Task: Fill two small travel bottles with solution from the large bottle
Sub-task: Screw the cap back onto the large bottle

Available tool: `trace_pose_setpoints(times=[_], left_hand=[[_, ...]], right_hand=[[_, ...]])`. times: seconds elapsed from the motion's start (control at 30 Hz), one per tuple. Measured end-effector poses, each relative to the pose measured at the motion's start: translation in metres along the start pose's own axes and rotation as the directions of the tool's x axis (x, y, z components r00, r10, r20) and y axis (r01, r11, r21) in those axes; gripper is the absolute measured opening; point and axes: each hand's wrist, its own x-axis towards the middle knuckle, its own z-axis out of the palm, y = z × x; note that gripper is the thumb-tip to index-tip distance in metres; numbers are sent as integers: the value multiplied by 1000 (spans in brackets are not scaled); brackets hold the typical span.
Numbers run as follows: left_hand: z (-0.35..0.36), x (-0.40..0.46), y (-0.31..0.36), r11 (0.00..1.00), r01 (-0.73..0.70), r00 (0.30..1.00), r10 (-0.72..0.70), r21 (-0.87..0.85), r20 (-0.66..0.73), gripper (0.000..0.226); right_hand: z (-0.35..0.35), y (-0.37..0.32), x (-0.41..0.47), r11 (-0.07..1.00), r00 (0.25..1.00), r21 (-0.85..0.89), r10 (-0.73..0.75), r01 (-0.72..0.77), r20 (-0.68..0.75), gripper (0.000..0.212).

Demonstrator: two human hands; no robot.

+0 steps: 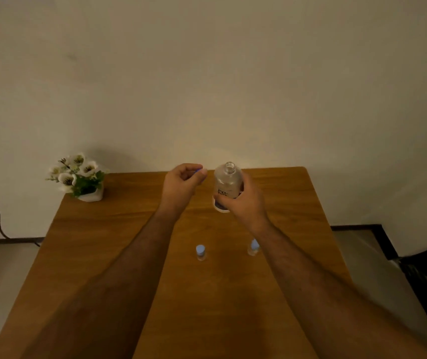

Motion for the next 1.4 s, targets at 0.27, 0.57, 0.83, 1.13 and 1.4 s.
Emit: trace_pose_setpoints(times=[0.27, 0.57, 0.83, 1.13, 1.4], left_hand=[[9, -2, 144, 966, -140, 990, 135, -218, -35, 24], [17, -16, 277, 863, -444, 883, 467, -240, 44, 15], [3, -24, 341, 786, -574, 794, 603, -230, 75, 13], [-15, -24, 372, 731, -661, 730, 679, -169, 79, 16], [-31, -20, 391, 710, -700, 691, 699, -70, 183, 15]], right_hand=[[-58, -84, 13, 988, 988, -15, -152, 152, 11, 68], [-109, -189, 28, 945, 942, 22, -324, 327, -87, 58], [-132, -254, 33, 913, 900, 22, -396, 407, -181, 54], [-138, -287, 36, 903, 894, 46, -415, 428, -171, 59], [-137, -305, 40, 894, 888, 48, -433, 445, -157, 57]])
